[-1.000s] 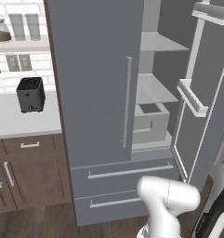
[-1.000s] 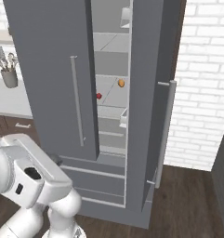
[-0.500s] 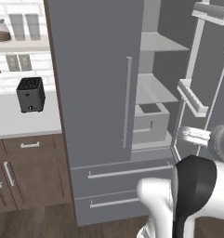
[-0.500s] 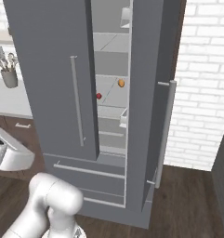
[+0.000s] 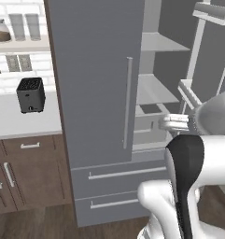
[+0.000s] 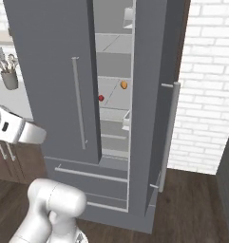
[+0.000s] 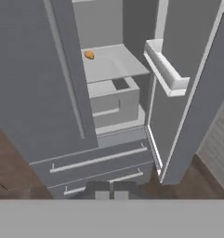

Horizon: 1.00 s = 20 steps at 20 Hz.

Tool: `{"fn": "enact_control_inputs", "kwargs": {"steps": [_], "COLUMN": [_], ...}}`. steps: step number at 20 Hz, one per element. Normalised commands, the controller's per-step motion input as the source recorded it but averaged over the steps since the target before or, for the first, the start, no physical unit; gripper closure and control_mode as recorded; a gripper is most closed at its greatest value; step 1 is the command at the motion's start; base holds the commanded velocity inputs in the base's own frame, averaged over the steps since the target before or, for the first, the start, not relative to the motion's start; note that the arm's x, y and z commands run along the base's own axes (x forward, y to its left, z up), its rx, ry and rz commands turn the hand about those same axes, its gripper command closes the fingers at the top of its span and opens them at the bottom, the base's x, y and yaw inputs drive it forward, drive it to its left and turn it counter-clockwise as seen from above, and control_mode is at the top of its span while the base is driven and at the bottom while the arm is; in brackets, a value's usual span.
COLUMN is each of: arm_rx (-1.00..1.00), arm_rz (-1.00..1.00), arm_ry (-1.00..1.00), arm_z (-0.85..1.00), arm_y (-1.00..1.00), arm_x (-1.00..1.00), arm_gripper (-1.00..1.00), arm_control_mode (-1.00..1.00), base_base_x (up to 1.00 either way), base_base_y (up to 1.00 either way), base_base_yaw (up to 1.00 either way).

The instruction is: Take the strawberry from the fridge and place it on top of the pancake, located on the dining counter.

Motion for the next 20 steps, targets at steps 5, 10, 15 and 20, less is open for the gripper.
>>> {"fn": "enact_control_inputs", "kwargs": {"steps": [5,10,15,20], "arm_rx": [0.0,0.0,0.0,0.0], "arm_rz": [0.17,0.18,0.04,0.0], "arm_ry": [0.0,0.0,0.05,0.01], "arm_z": [-0.04,0.0,0.0,0.0], "arm_y": [0.04,0.0,0.24,0.2], "arm_x": [0.7,0.51,0.63,0.62], "arm_gripper": [-1.0,-1.0,-1.0,-1.0], "arm_control_mode": [-1.0,-1.0,-1.0,-1.0], "base_base_x": [0.0,0.0,0.0,0.0], "base_base_y": [0.0,0.0,0.0,0.0], "base_base_yaw": [0.0,0.0,0.0,0.0]}}
